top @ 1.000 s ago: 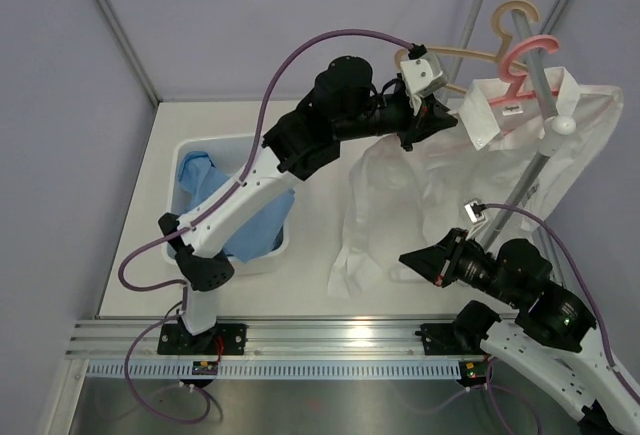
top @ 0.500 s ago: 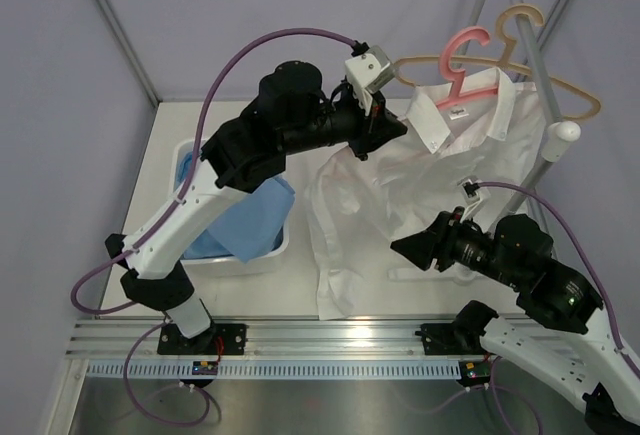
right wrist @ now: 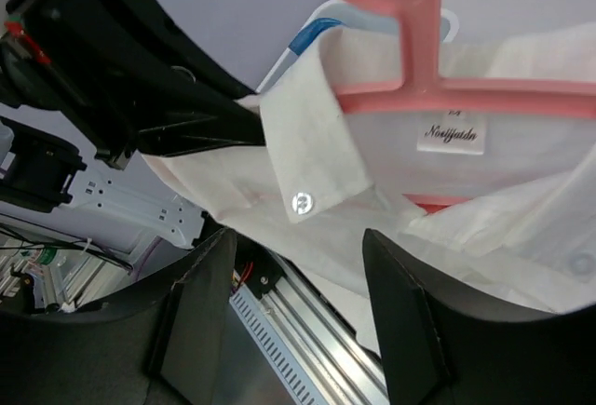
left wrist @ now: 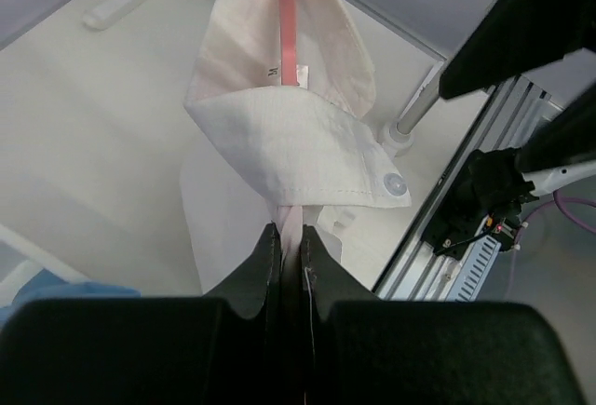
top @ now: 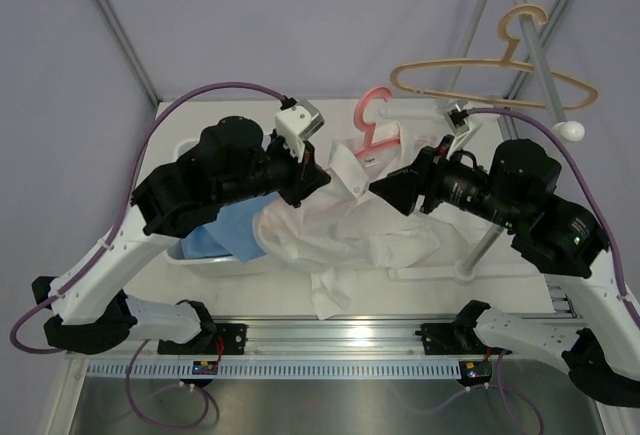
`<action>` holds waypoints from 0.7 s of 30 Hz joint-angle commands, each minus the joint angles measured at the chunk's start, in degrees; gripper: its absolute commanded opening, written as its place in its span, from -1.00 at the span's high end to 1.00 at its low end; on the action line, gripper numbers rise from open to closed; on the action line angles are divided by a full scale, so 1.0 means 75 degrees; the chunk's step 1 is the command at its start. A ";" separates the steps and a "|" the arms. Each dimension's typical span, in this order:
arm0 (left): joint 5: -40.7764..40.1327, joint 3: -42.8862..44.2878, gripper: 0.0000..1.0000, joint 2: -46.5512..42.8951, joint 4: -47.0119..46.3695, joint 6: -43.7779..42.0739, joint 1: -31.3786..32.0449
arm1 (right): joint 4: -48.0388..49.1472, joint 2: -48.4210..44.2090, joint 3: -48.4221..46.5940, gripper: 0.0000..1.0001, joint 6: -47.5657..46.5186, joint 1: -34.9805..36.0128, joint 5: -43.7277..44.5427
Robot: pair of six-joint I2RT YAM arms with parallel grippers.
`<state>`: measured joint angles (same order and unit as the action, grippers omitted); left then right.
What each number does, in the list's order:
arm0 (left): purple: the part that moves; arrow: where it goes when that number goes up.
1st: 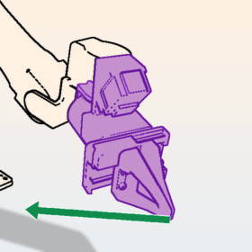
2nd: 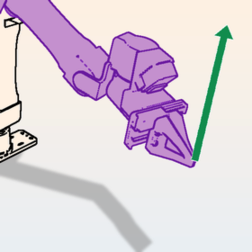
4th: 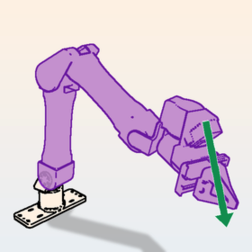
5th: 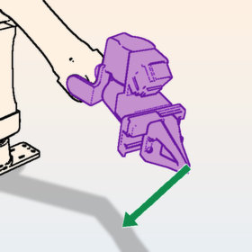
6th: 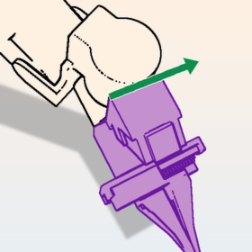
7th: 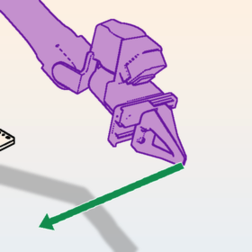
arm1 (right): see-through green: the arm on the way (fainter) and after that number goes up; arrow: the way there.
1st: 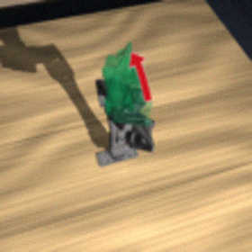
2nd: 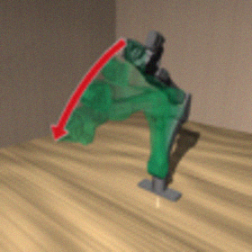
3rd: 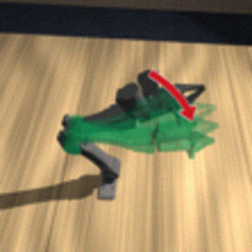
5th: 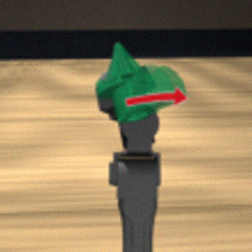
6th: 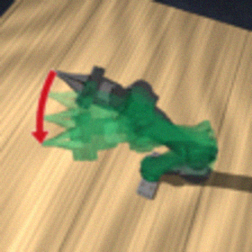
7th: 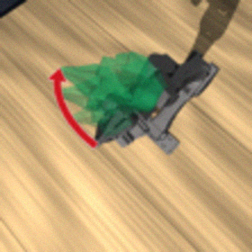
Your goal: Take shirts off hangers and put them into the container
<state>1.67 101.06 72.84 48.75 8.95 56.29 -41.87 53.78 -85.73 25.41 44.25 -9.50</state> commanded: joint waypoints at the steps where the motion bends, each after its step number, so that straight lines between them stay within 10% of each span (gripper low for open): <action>1: -0.0188 -0.0243 1.00 -0.0699 -0.0231 0.0388 -0.0006 | -0.0124 0.0738 -0.1035 -0.26 -0.0797 0.0065 0.0140; 21: 0.0667 -0.1122 1.00 -0.1544 -0.0617 0.0764 -0.0006 | 0.0953 0.2181 -0.1823 -0.21 -0.0997 0.0053 0.0341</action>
<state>3.55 92.77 61.17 49.80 14.00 56.07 -37.85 70.19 -97.23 19.16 44.25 -6.76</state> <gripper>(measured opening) 0.069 0.608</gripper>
